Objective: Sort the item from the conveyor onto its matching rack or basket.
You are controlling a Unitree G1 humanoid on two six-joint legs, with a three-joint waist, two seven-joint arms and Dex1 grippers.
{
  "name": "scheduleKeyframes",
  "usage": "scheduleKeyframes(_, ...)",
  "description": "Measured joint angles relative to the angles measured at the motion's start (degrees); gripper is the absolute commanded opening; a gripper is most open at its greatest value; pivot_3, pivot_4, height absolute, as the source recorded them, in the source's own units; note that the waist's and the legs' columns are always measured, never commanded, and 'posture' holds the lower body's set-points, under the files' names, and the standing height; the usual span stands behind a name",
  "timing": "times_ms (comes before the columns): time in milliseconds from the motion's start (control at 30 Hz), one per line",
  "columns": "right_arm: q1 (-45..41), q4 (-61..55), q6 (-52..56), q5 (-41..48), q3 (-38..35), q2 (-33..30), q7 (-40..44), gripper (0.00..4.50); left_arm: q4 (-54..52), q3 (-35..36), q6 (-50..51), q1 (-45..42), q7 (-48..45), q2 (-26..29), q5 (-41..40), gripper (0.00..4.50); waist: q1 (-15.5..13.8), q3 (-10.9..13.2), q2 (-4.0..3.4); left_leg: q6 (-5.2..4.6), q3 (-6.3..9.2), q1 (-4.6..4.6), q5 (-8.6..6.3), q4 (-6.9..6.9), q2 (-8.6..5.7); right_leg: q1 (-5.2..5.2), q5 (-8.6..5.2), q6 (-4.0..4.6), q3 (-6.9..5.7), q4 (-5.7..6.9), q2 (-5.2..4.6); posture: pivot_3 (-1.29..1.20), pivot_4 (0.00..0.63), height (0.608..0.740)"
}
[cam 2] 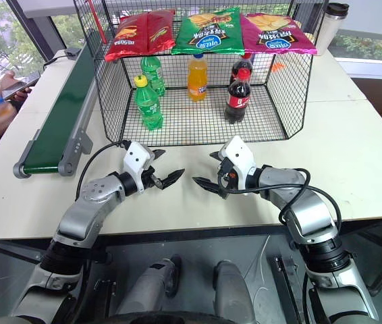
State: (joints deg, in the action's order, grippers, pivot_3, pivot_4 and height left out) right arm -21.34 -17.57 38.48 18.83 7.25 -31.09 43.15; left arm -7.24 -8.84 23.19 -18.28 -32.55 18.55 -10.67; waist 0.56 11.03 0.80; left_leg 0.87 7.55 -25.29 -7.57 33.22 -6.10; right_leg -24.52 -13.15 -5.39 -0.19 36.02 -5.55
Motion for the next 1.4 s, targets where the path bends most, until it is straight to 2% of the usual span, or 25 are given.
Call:
scheduleKeyframes(1200, 0.04, 0.00, -0.02, 0.08, 0.32, -0.14, 0.85, 4.48, -2.41, -0.60, -0.96, -0.08, -1.49, 1.16, 0.15, 4.50, 0.01, 0.00, 0.00, 0.00, 0.00, 0.00, 0.00, 0.00, 0.00, 0.00, 0.00, 0.00, 0.00, 0.00, 0.00, 0.00, 0.150, 0.739)
scheduleKeyframes(1400, -1.27, -0.07, 0.01, 1.44, 0.45, -1.13, 3.70, 4.48, -8.73, 1.86, 1.75, 1.32, -2.27, 5.06, -1.35, 4.50, 0.23, 0.00, 0.00, 0.01, 0.00, 0.01, 0.00, -0.01, 0.03, -0.01, 0.00, 0.00, 0.00, 0.01, 0.02, 0.00, 0.150, 0.739)
